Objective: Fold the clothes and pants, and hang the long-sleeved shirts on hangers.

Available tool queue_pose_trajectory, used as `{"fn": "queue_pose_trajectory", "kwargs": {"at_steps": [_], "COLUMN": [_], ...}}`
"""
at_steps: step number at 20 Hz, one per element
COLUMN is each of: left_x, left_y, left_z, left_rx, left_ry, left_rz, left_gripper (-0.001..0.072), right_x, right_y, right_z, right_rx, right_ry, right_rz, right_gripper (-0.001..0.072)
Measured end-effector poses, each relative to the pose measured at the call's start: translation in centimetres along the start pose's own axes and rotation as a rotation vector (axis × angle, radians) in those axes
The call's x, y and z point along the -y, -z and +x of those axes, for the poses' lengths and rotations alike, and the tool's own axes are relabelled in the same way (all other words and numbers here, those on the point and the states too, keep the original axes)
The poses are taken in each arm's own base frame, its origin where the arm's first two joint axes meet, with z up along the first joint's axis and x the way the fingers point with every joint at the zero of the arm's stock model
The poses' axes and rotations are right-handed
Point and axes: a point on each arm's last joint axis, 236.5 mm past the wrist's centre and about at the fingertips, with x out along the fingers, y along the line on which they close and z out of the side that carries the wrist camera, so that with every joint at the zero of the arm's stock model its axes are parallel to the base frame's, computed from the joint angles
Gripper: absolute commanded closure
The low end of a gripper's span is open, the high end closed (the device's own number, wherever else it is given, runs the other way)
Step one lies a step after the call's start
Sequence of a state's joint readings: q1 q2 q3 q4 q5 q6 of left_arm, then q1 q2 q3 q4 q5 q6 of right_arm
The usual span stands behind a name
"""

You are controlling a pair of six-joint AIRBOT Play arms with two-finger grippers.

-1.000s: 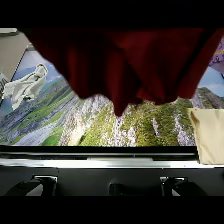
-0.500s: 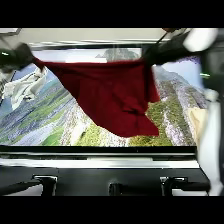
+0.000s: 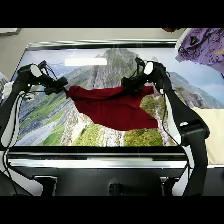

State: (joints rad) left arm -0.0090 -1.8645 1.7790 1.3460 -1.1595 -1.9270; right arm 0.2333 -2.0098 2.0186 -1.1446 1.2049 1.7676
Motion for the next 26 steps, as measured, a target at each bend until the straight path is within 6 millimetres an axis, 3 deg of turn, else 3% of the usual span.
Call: {"fn": "queue_pose_trajectory", "kwargs": {"at_steps": [2, 4, 7, 9, 11, 14, 17, 19, 22, 26], "left_x": [-0.2, -0.4, -0.6, -0.7, -0.9, -1.0, -1.1, -1.1, -1.1, -1.1], "left_y": [0.2, 0.4, 0.8, 1.2, 1.6, 2.1, 2.4, 2.5, 2.5, 2.6], "left_z": [0.6, 0.7, 0.7, 0.7, 0.6, 0.6, 0.6, 0.5, 0.6, 0.5], "left_rx": [-0.014, -0.027, -0.047, -0.062, -0.081, -0.103, -0.112, -0.117, -0.119, -0.121], "left_ry": [0.000, 0.000, -0.004, -0.008, -0.014, -0.022, -0.024, -0.026, -0.026, -0.027], "left_rz": [-0.009, -0.017, -0.021, -0.023, -0.023, -0.023, -0.023, -0.024, -0.024, -0.024], "left_gripper": [0.0689, 0.0689, 0.0689, 0.0689, 0.0689, 0.0689, 0.0688, 0.0689, 0.0689, 0.0689], "right_x": [1.2, 3.7, 10.0, 14.2, 16.8, 18.0, 18.3, 18.2, 18.1, 18.3], "right_y": [-0.6, -1.3, -0.9, 1.4, 5.2, 11.5, 16.8, 19.3, 20.8, 20.1], "right_z": [-1.9, -5.6, -11.7, -14.3, -15.6, -15.0, -12.6, -10.8, -8.7, -6.8], "right_rx": [0.004, 0.009, -0.007, -0.058, -0.130, -0.224, -0.299, -0.329, -0.326, -0.254], "right_ry": [-0.004, 0.005, 0.043, 0.060, 0.030, -0.029, -0.055, -0.060, -0.046, -0.008], "right_rz": [0.027, 0.039, 0.107, 0.165, 0.231, 0.305, 0.356, 0.374, 0.369, 0.350], "right_gripper": [0.0221, 0.0223, 0.0228, 0.0228, 0.0227, 0.0225, 0.0226, 0.0226, 0.0226, 0.0230]}}
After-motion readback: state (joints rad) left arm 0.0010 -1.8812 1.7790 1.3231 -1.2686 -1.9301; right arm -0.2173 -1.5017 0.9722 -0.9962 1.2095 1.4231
